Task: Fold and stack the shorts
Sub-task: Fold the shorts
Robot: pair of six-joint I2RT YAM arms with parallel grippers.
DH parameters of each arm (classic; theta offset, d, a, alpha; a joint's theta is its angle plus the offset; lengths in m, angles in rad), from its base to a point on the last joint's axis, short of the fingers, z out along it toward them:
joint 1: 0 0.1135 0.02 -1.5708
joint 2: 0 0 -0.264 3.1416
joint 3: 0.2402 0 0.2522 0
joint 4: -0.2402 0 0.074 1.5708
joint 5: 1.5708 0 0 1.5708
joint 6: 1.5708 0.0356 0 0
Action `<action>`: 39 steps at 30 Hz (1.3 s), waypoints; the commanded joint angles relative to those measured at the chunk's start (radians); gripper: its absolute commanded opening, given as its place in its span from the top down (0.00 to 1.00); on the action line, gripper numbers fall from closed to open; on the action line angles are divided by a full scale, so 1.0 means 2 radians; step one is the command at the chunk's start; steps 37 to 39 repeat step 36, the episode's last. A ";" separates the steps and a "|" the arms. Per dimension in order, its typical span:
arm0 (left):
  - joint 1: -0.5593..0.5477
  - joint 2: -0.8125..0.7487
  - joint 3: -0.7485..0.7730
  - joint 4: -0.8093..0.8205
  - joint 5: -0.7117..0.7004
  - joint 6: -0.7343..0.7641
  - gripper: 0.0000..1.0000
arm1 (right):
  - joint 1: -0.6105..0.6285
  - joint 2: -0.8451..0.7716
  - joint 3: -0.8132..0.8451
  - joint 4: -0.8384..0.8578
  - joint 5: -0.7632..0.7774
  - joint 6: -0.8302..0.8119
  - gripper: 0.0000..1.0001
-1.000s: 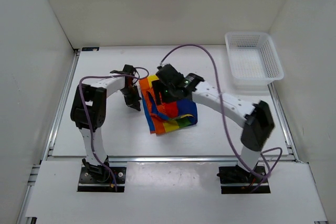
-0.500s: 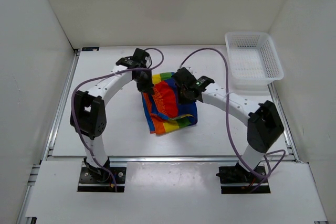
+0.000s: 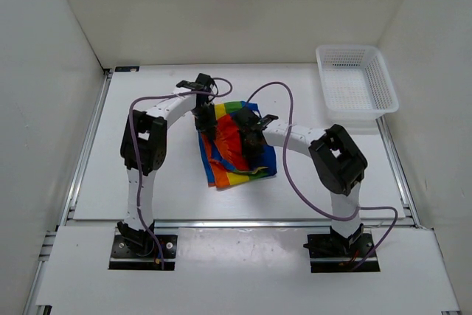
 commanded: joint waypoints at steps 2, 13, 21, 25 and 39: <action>0.017 -0.022 0.048 -0.031 -0.028 0.022 0.90 | -0.001 -0.080 -0.009 -0.009 0.009 0.004 0.96; 0.017 -0.207 0.119 -0.088 -0.020 0.048 0.45 | -0.030 -0.389 -0.017 -0.179 0.299 0.027 0.01; 0.029 -0.399 -0.024 -0.084 -0.089 0.023 0.30 | -0.091 -0.533 -0.106 -0.232 0.326 0.038 0.01; 0.034 -0.508 -0.099 -0.079 -0.130 -0.002 0.25 | -0.097 -0.582 -0.156 -0.254 0.326 0.076 0.01; 0.039 -0.692 -0.188 -0.090 -0.226 -0.060 0.01 | -0.097 -0.640 -0.176 -0.259 0.340 0.073 0.01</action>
